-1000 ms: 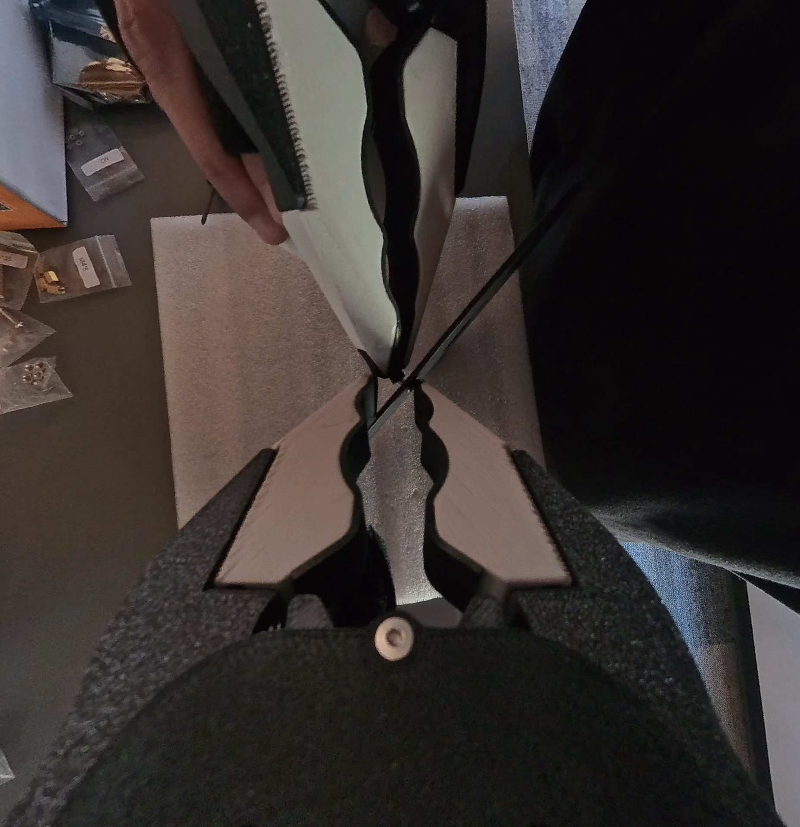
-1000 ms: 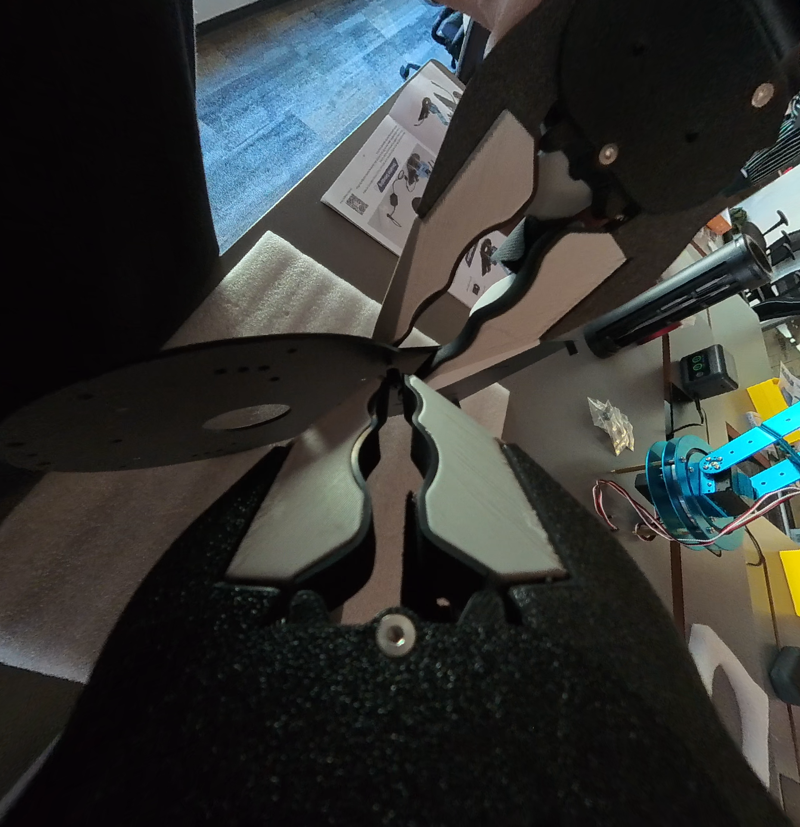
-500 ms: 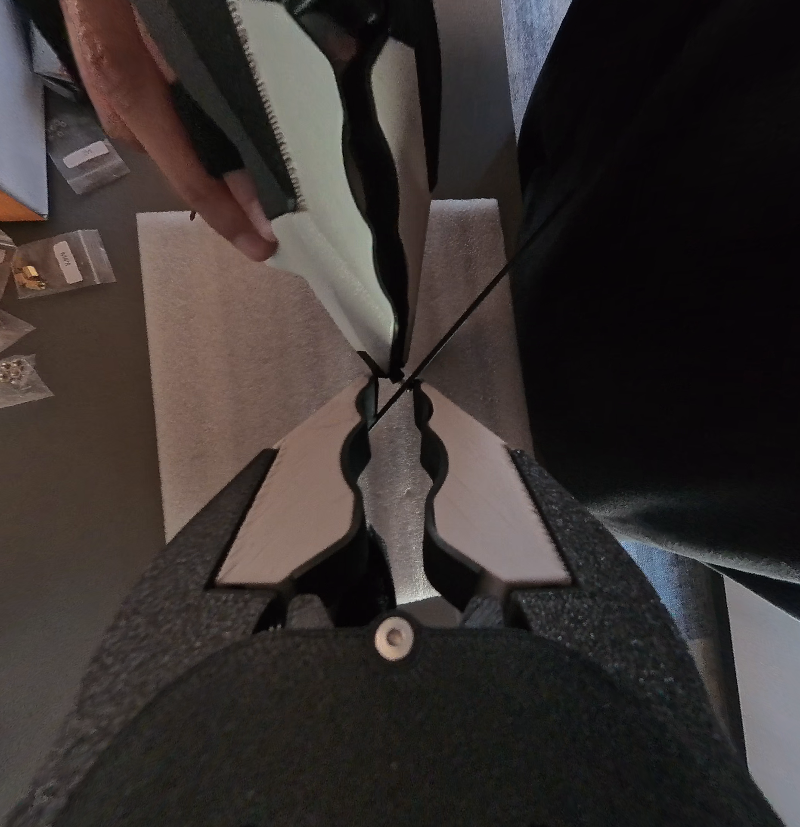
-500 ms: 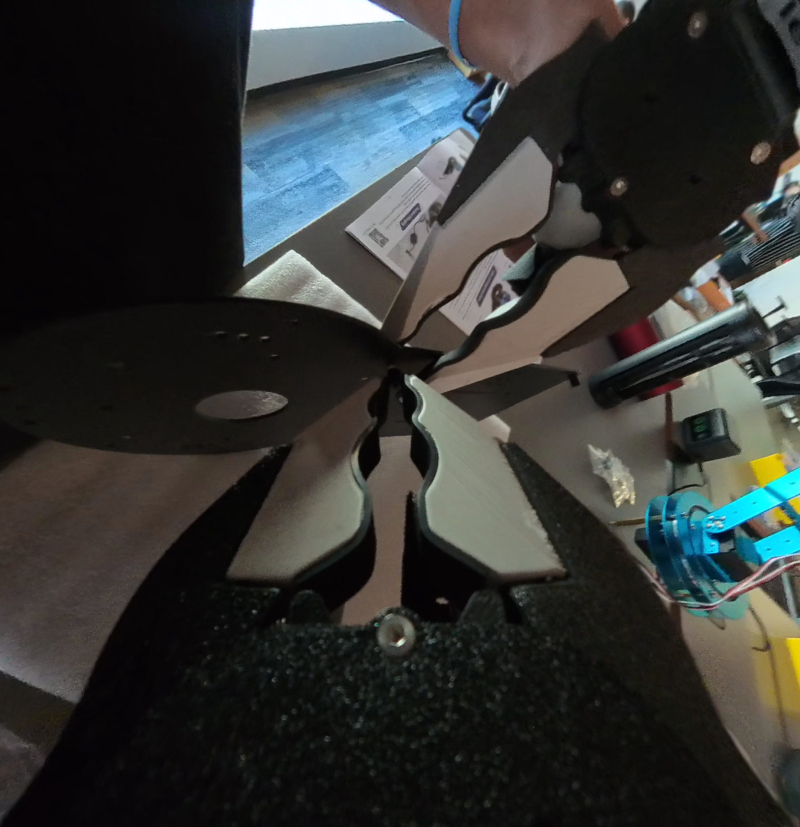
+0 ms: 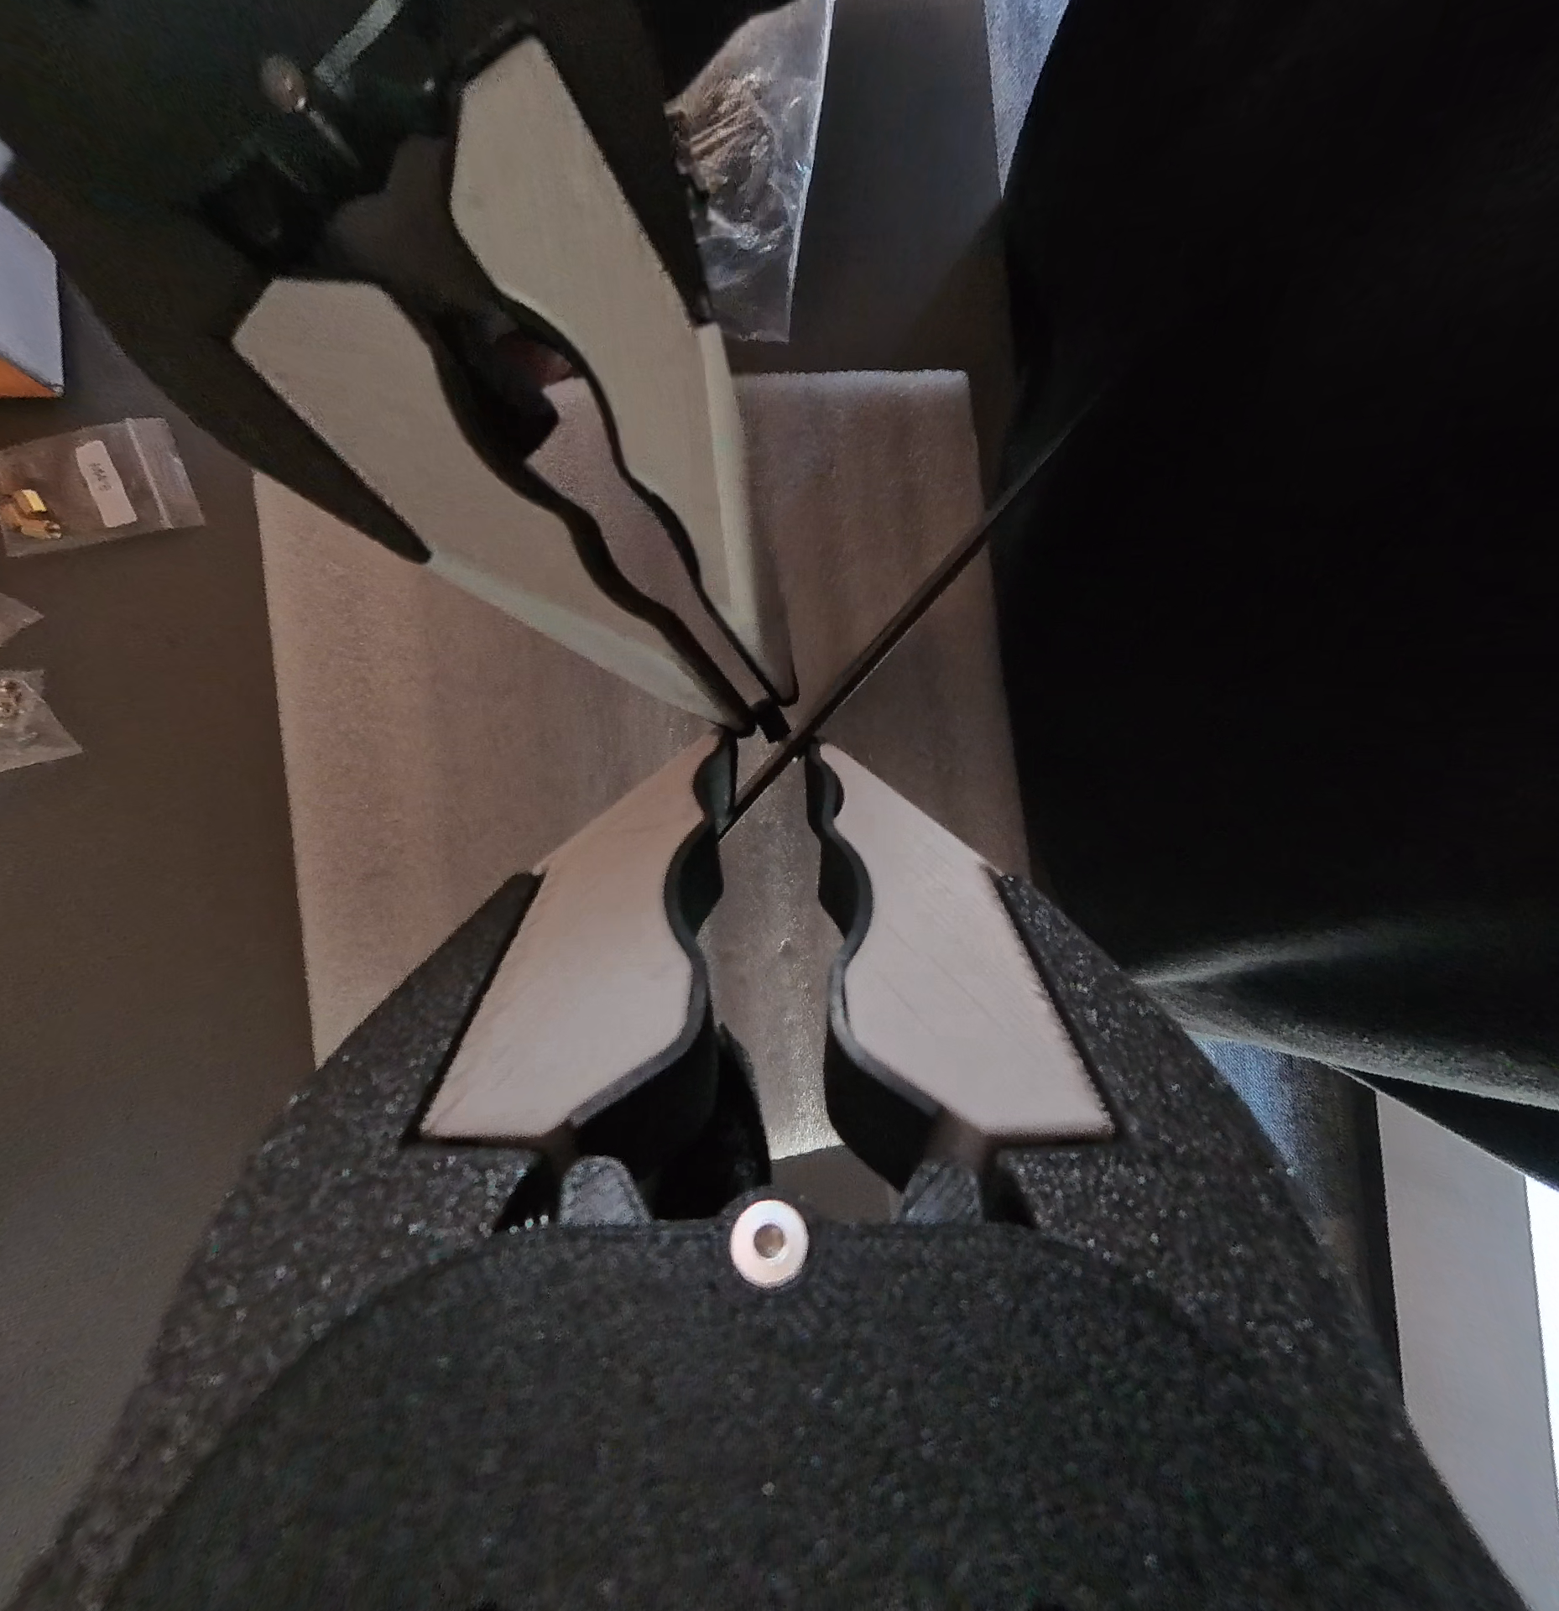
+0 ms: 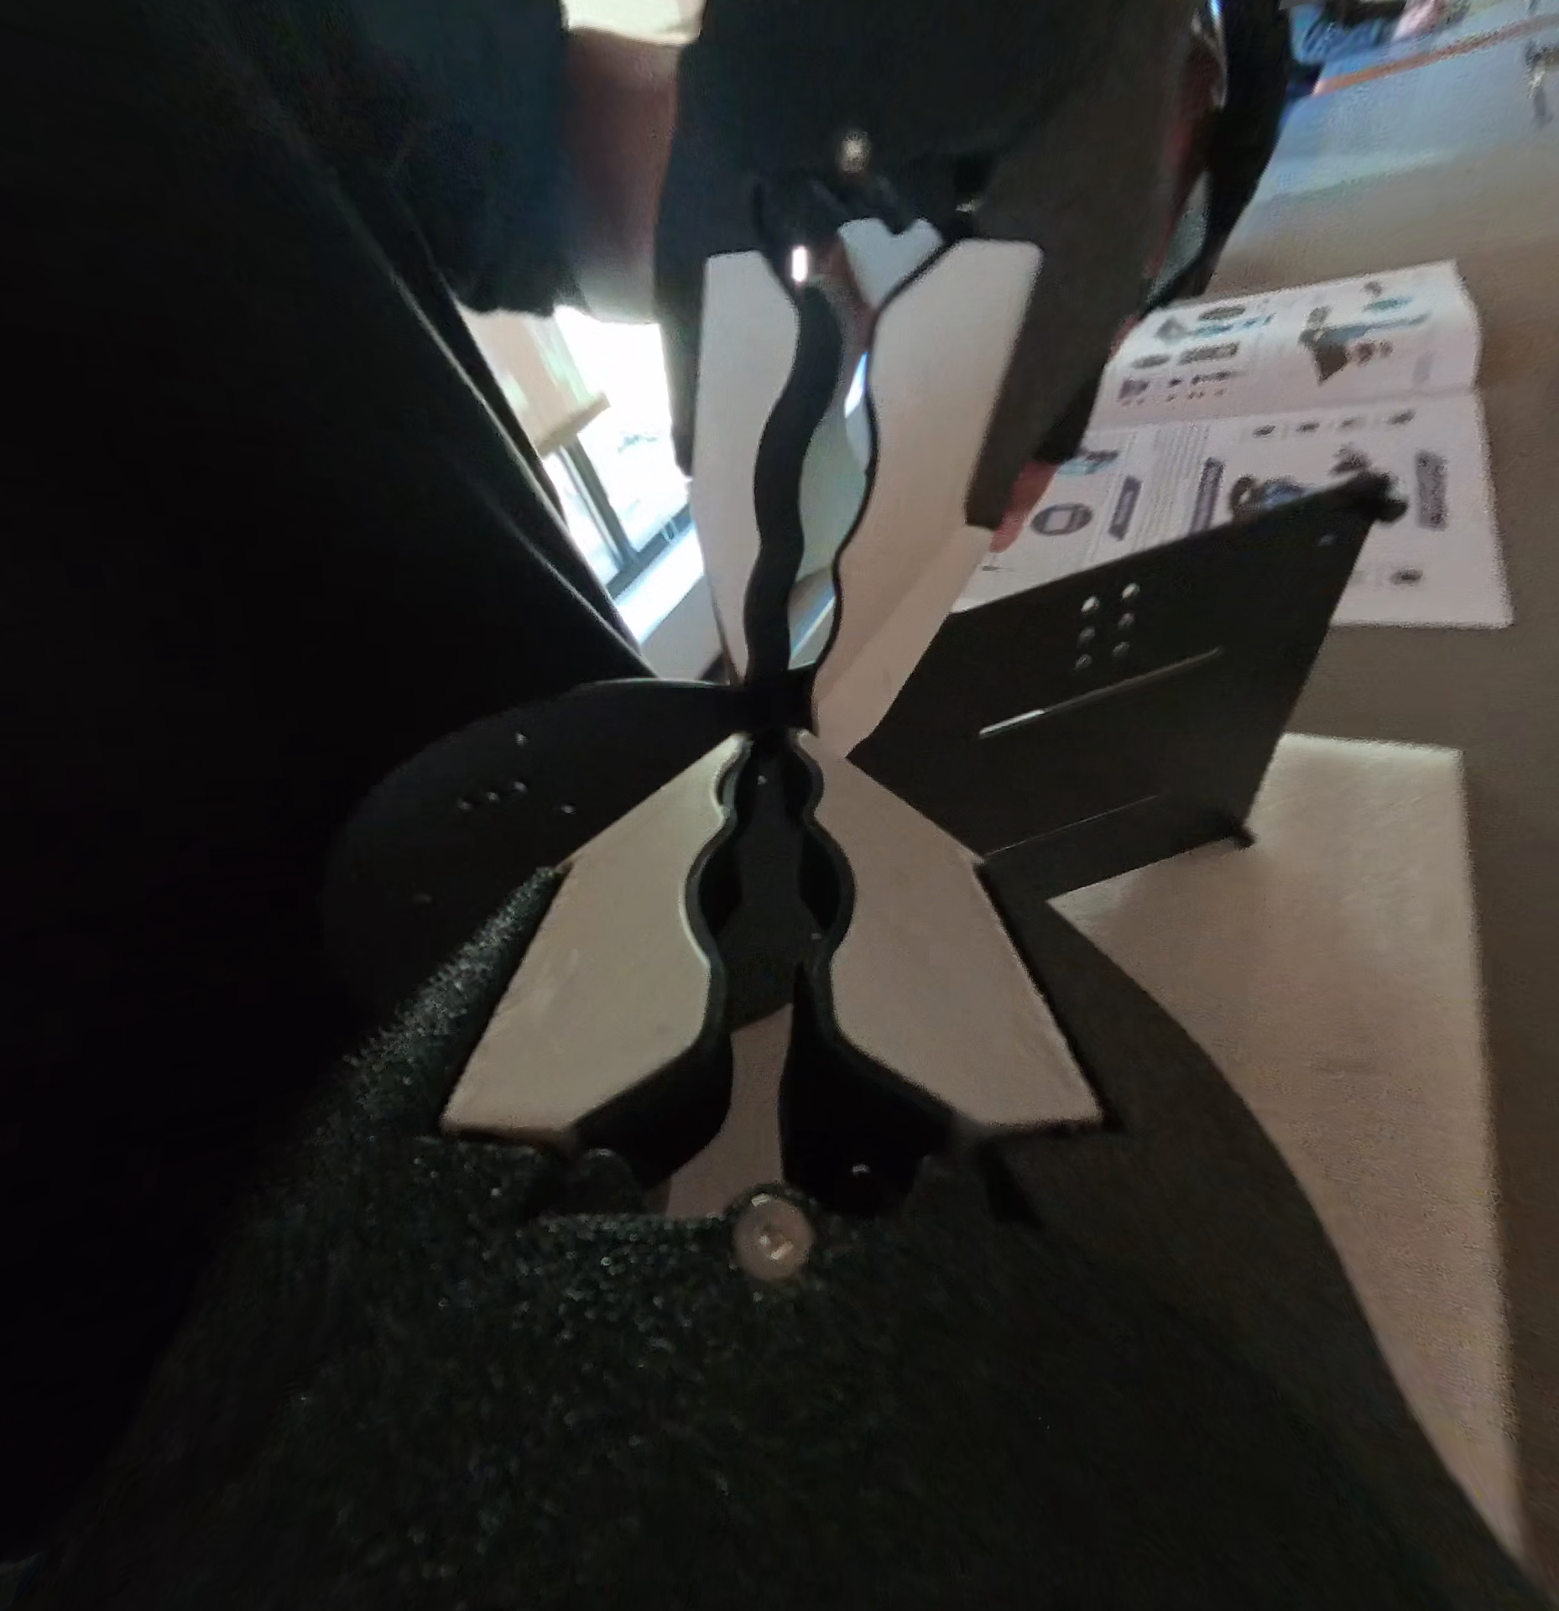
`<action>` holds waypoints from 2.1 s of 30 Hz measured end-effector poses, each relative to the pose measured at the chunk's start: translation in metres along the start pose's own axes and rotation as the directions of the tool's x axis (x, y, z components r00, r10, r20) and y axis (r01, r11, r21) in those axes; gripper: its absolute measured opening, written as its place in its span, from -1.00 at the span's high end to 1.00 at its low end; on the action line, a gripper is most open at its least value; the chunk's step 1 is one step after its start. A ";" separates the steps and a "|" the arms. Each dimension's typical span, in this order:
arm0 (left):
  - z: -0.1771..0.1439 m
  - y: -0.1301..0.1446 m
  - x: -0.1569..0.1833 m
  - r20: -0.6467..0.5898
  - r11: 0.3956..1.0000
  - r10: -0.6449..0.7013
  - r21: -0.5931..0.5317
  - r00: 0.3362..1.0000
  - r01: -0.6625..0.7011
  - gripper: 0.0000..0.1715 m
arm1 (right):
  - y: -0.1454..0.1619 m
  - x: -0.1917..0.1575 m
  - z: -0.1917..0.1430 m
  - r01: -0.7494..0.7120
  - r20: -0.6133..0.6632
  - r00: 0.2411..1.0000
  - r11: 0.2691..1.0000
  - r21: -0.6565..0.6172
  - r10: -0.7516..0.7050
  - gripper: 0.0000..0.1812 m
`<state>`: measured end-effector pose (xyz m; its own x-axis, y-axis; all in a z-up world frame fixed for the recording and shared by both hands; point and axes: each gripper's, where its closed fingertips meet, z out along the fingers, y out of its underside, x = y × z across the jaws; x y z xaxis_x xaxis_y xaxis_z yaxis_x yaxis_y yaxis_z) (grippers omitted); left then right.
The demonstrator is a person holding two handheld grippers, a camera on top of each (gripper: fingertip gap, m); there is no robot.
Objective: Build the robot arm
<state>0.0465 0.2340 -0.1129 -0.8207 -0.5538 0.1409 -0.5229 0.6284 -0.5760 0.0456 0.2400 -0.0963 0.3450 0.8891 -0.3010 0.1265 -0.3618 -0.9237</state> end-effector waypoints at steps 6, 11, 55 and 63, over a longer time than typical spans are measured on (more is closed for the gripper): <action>0.001 0.000 -0.001 -0.001 1.000 -0.013 -0.003 1.000 0.013 0.82 | -0.001 0.001 -0.002 -0.277 0.076 0.960 0.957 0.091 0.270 0.97; 0.001 -0.001 -0.002 0.000 1.000 -0.021 0.002 1.000 0.021 0.81 | -0.002 0.001 -0.003 -0.351 0.091 0.936 0.923 0.156 0.340 0.96; 0.002 -0.003 -0.004 0.013 0.999 -0.036 0.018 0.999 0.036 0.81 | 0.132 0.047 -0.055 -0.177 -0.461 0.881 0.833 -0.524 -0.103 0.94; 0.002 -0.002 -0.004 0.017 0.999 -0.036 0.020 0.999 0.036 0.81 | 0.042 0.031 -0.045 -0.202 -0.397 0.892 0.976 0.083 0.218 0.95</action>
<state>0.0512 0.2334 -0.1136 -0.7972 -0.5855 0.1475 -0.5471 0.5972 -0.5865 0.1035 0.2397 -0.1341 0.7042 0.6022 -0.3760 -0.0236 -0.5094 -0.8602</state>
